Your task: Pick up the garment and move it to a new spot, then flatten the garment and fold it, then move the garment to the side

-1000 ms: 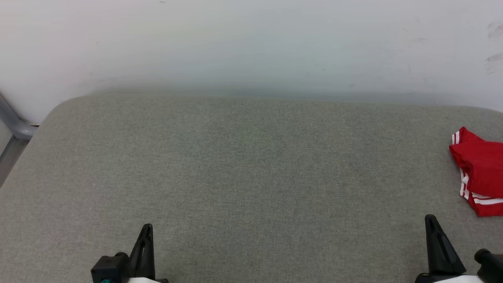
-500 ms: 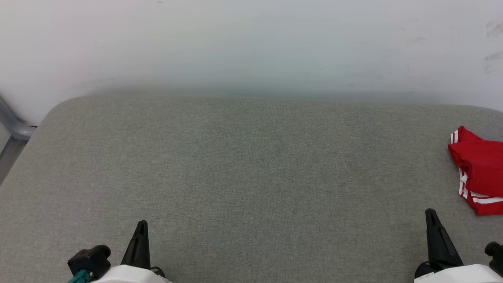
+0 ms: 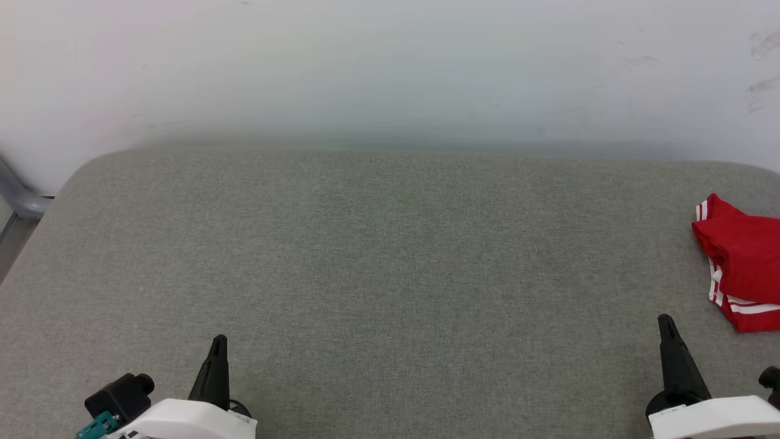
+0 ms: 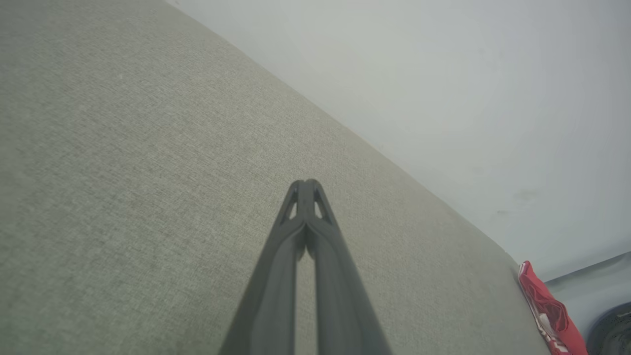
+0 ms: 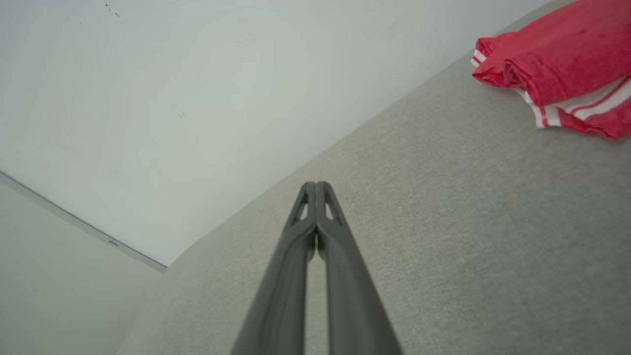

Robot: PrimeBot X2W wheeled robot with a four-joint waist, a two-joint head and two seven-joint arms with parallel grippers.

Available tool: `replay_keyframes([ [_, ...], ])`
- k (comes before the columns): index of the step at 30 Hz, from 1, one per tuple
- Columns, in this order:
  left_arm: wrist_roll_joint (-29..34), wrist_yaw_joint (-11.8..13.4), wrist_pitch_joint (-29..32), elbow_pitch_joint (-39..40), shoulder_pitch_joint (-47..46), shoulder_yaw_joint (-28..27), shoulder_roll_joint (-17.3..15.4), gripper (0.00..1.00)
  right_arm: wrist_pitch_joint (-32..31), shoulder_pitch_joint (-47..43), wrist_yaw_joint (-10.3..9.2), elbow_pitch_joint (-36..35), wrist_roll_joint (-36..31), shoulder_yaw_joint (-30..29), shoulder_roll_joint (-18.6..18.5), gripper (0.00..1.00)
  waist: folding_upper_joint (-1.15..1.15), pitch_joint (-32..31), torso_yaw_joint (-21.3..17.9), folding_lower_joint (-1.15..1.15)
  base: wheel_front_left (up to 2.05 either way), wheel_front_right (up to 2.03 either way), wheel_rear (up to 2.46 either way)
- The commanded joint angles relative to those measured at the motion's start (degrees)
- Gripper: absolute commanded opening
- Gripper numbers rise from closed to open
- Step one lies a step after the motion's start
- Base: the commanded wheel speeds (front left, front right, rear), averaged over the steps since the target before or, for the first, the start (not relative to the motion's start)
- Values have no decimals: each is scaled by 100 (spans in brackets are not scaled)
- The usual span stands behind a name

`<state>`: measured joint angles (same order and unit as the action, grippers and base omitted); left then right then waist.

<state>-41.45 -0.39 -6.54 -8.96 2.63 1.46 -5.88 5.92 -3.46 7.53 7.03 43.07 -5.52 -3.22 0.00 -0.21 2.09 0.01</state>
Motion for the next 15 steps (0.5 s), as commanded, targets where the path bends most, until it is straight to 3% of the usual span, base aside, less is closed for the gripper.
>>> replay_keyframes([
  [1, -196, -42, 38, 47, -172, -44, 0, 0, -38, 145, -2, -37, 195, 0, -38, 0, 0, 1, -3, -1, 0, 0, 0],
  [15, -1434, -214, 329, -85, -361, -201, 48, 0, -320, 364, -2, 140, 1389, -3, -40, 0, 0, 8, -41, -1, 0, 0, 0],
])
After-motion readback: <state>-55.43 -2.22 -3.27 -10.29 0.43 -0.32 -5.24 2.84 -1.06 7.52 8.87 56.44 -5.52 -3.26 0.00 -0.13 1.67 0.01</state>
